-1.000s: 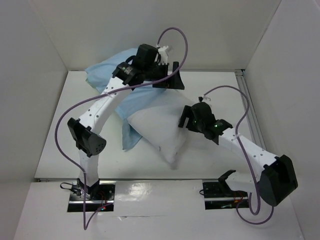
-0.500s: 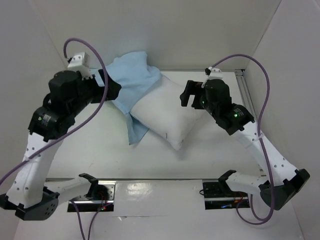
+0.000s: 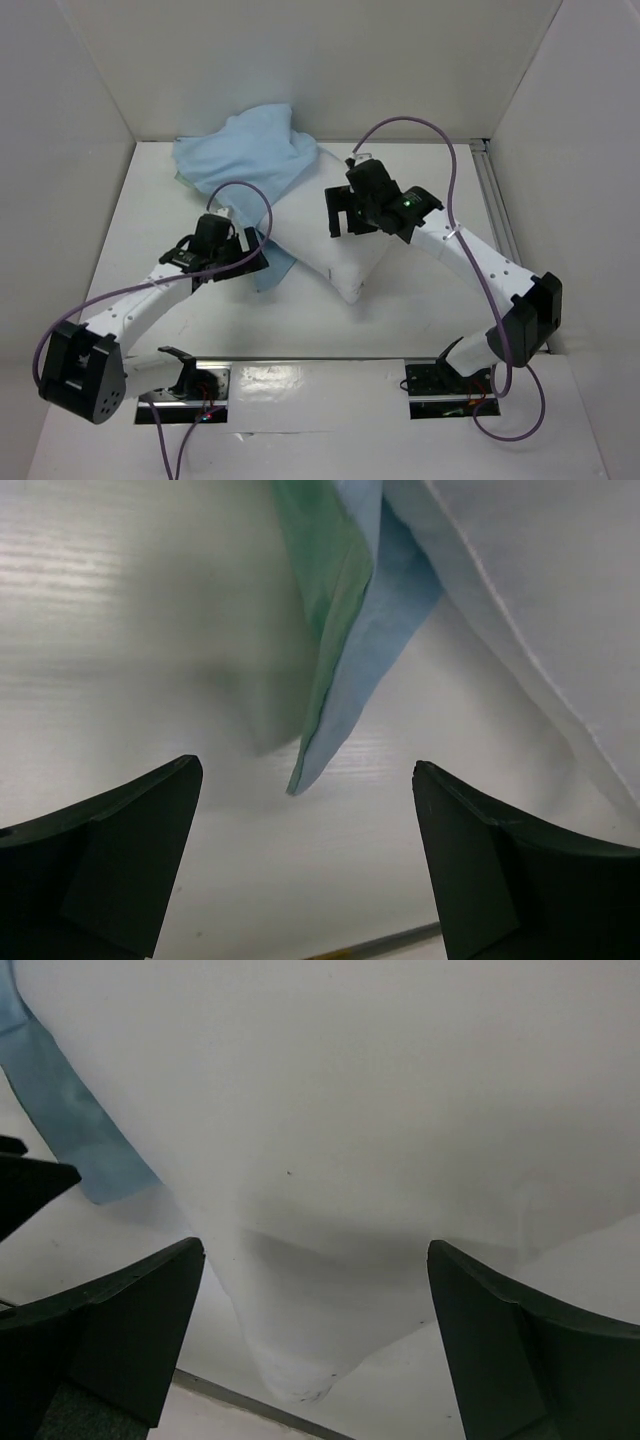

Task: Put the pillow into the pillowcase

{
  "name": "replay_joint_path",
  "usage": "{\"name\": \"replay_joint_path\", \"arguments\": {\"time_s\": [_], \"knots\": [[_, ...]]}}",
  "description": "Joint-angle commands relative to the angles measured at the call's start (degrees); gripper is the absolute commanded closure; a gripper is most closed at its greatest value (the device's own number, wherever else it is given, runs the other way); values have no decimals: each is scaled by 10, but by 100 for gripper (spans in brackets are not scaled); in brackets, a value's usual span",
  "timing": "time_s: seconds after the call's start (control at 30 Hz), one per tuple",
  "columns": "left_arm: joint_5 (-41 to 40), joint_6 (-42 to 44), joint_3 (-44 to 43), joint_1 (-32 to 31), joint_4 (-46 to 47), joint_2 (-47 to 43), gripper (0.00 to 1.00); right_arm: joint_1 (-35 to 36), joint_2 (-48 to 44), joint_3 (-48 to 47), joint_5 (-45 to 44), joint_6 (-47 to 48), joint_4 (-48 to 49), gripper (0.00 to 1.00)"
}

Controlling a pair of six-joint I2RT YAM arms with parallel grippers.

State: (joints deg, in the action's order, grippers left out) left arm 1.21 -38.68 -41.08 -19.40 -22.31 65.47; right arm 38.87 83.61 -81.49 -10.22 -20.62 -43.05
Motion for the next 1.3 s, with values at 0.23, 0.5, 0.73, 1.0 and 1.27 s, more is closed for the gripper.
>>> {"name": "replay_joint_path", "arguments": {"time_s": [0.23,0.5,0.73,1.0,1.27], "knots": [[71,-24,-9,11,219,155,48,2,1,95,32,-51,49,0],[220,-21,-94,23,236,161,100,2,82,-6,72,-41,138,100],[424,-99,-390,23,270,187,100,-87,190,-481,42,37,84,100],[492,-248,-263,-55,490,171,100,-37,99,-20,93,-70,277,100],[478,-274,-104,-159,504,135,100,-19,9,281,126,-186,380,100]]}}
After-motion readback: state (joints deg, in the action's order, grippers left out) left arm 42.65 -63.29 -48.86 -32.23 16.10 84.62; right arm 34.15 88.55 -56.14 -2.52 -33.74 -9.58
